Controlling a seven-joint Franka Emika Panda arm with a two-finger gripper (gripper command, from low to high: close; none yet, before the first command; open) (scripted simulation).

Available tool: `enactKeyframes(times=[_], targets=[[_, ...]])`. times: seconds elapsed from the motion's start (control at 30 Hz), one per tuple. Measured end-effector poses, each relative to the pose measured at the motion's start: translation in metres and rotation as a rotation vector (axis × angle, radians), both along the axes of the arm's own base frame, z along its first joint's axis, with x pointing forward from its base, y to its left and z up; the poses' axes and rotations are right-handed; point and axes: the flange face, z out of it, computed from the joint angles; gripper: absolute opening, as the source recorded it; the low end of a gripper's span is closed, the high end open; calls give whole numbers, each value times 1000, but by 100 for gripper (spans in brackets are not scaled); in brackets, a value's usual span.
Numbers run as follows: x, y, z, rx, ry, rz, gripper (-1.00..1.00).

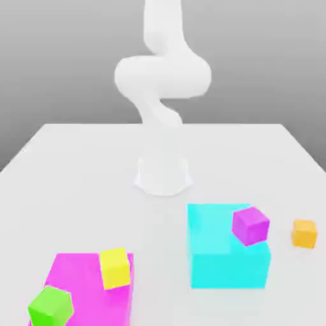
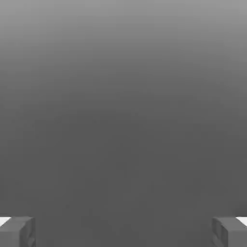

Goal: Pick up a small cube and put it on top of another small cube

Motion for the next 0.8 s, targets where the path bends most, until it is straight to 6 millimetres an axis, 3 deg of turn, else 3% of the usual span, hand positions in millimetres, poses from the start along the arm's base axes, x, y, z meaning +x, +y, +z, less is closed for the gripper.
enactKeyframes(times=[0.17, 0.27, 0.37, 0.53, 0.63, 0.77, 0.8], targets=[[42, 80, -98, -101, 144, 234, 0], [48, 129, -159, -162, 222, 376, 0], [41, 176, -221, -223, 297, 523, 0], [1, 244, -325, -326, 417, 773, 0], [-44, 283, -384, -394, 482, 951, 0], [-102, 304, -459, -470, 575, 1142, 0], [-109, 305, -473, -478, 587, 1164, 0]])
